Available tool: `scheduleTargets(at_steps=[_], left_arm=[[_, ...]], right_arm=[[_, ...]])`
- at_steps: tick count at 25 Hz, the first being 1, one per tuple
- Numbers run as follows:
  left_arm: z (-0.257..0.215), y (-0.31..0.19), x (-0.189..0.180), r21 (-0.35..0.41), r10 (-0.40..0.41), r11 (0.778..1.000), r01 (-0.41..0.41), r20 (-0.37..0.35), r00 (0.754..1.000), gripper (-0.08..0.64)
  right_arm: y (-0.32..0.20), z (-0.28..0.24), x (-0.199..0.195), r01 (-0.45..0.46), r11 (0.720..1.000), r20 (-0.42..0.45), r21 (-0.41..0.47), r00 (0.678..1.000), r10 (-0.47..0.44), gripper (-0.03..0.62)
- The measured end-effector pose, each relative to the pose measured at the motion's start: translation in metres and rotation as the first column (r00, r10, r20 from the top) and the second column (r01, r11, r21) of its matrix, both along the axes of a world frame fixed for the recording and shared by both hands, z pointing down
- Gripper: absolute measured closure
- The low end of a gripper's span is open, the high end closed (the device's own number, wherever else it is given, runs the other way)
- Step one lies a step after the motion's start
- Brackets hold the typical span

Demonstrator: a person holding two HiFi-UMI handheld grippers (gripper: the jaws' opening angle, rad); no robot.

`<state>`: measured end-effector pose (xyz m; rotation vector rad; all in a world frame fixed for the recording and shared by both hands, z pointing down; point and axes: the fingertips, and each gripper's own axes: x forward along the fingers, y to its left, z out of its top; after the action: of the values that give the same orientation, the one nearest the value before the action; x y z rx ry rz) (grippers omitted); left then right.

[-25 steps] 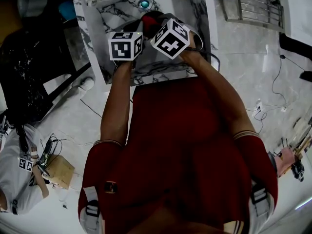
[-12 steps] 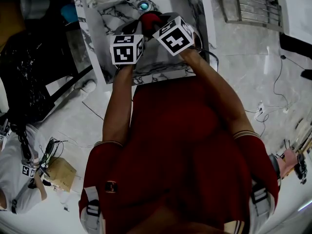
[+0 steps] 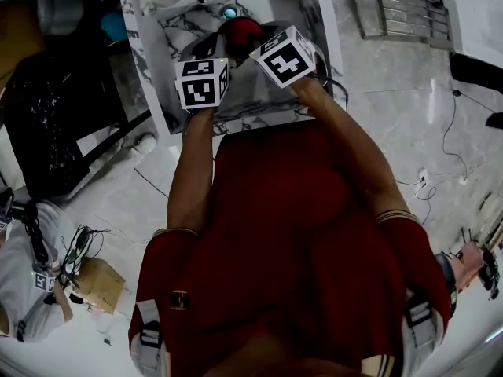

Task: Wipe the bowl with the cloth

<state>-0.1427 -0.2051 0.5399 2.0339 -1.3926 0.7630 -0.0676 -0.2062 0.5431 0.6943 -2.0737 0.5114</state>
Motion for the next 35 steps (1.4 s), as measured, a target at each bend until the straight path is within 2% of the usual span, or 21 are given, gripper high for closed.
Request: scheduleTargets(at_steps=[4, 22, 27, 35], left_arm=[[-0.005, 0.002, -0.003, 0.018, -0.016, 1.0, 0.016, 0.008, 1.0, 0.548], [-0.039, 0.004, -0.012, 0.127, -0.071, 0.99, 0.068, 0.017, 0.997, 0.548], [-0.047, 0.006, -0.01, 0.145, -0.079, 0.986, 0.078, 0.001, 0.997, 0.548], [-0.057, 0.011, -0.005, 0.159, -0.079, 0.984, 0.082, -0.024, 0.997, 0.548]], right_arm=[[0.004, -0.002, 0.003, 0.003, 1.0, -0.004, -0.005, 1.0, -0.003, 0.52], [0.032, -0.01, -0.005, 0.144, 0.989, -0.052, -0.029, 0.988, -0.145, 0.52], [0.044, -0.013, -0.017, 0.194, 0.98, -0.023, -0.047, 0.981, -0.195, 0.52], [0.054, -0.029, -0.036, 0.232, 0.973, 0.053, -0.013, 0.972, -0.231, 0.52]])
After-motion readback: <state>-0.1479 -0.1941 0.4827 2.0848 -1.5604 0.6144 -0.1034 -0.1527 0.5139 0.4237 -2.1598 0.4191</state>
